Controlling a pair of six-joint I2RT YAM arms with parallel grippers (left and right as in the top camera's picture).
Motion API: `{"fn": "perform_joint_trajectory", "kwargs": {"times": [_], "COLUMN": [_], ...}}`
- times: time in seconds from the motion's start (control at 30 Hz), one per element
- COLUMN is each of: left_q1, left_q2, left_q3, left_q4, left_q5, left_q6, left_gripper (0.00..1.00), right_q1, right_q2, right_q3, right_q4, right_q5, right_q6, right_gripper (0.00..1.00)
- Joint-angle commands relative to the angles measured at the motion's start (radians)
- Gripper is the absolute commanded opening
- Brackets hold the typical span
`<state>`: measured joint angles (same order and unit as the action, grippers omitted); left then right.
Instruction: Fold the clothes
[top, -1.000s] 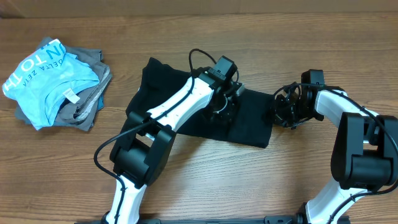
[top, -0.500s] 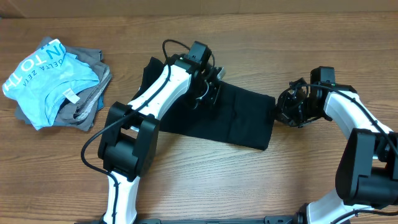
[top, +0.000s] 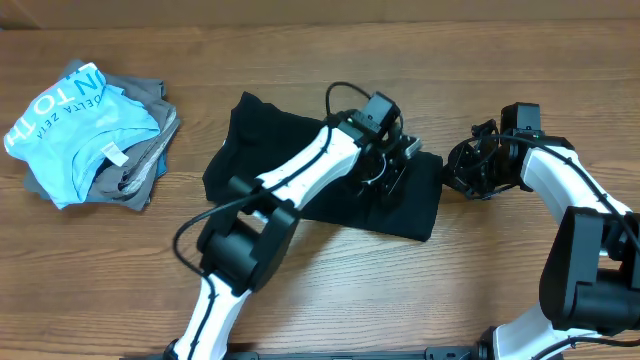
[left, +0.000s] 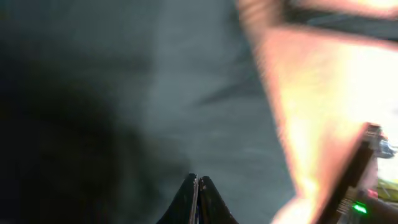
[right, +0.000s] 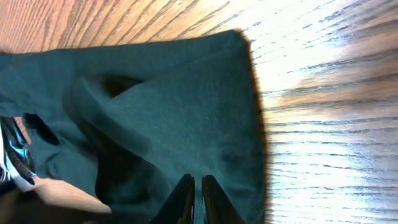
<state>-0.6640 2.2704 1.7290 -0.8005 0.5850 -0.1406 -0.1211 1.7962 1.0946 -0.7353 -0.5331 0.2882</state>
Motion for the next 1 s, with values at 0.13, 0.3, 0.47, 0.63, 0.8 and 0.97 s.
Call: {"fn": "perform_joint_trajectory", "kwargs": {"times": [0.13, 0.3, 0.47, 0.63, 0.8, 0.97], "left_q1": [0.032, 0.037, 0.037, 0.063, 0.130, 0.201], "left_q2": [0.097, 0.089, 0.089, 0.086, 0.082, 0.082], "left_q3": [0.008, 0.009, 0.011, 0.045, 0.098, 0.151], "left_q4": [-0.045, -0.044, -0.049, -0.121, -0.214, -0.297], "left_q5": [-0.124, -0.115, -0.087, -0.130, -0.204, -0.219], "left_q6": [-0.092, -0.092, -0.092, -0.064, -0.018, 0.007], "left_gripper": [0.04, 0.04, 0.04, 0.04, 0.04, 0.04], "right_q1": [0.038, 0.050, 0.049, 0.046, 0.046, 0.046], "right_q2": [-0.012, 0.001, 0.039, 0.076, 0.075, 0.068], "right_q3": [0.004, -0.048, -0.115, -0.148, -0.143, -0.113], "right_q4": [0.015, 0.078, 0.143, 0.155, 0.151, 0.116], "right_q5": [0.017, 0.017, 0.071, 0.154, 0.131, 0.041], "right_q6": [0.008, 0.023, 0.071, 0.121, 0.121, 0.062], "right_gripper": [0.09, 0.09, 0.10, 0.07, 0.07, 0.11]}}
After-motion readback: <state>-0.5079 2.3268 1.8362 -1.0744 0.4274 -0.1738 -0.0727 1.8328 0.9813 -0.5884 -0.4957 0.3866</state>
